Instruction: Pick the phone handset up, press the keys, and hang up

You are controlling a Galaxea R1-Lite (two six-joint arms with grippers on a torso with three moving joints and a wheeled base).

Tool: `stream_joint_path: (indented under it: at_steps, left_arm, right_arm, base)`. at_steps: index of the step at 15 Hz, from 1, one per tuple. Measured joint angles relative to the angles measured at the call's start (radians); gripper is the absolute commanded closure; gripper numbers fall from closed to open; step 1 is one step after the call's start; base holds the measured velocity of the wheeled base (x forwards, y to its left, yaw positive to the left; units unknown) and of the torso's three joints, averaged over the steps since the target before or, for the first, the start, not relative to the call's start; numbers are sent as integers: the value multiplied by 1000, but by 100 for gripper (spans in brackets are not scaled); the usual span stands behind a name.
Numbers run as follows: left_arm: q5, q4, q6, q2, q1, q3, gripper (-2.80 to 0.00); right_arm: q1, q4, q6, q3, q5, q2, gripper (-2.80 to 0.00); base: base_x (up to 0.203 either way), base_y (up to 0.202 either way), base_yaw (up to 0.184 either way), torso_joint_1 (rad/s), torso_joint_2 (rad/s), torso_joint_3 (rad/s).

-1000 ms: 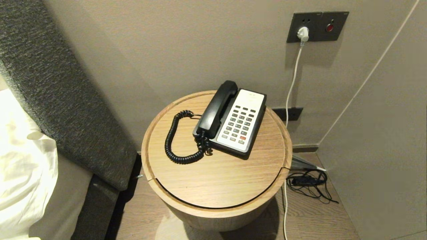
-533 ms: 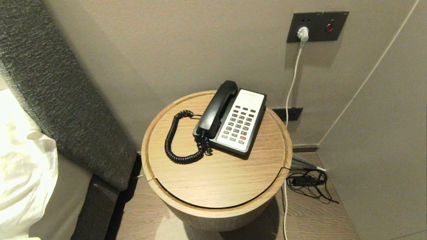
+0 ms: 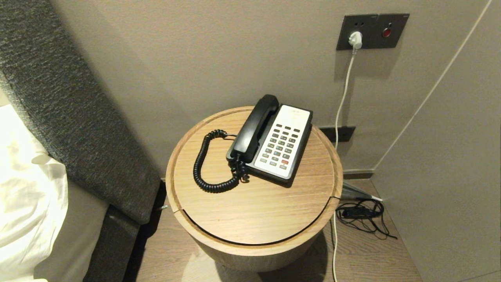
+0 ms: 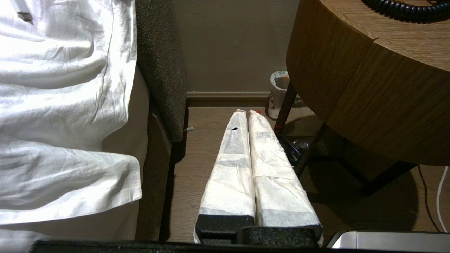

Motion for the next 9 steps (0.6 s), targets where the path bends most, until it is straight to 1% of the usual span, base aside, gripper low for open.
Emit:
stream_joint_path:
  at_steps: [9]
  left_arm:
    - [0, 0, 0, 0, 0, 0, 0]
  right_arm:
    - [0, 0, 0, 0, 0, -1, 0]
  base:
    - [0, 0, 0, 0, 0, 0]
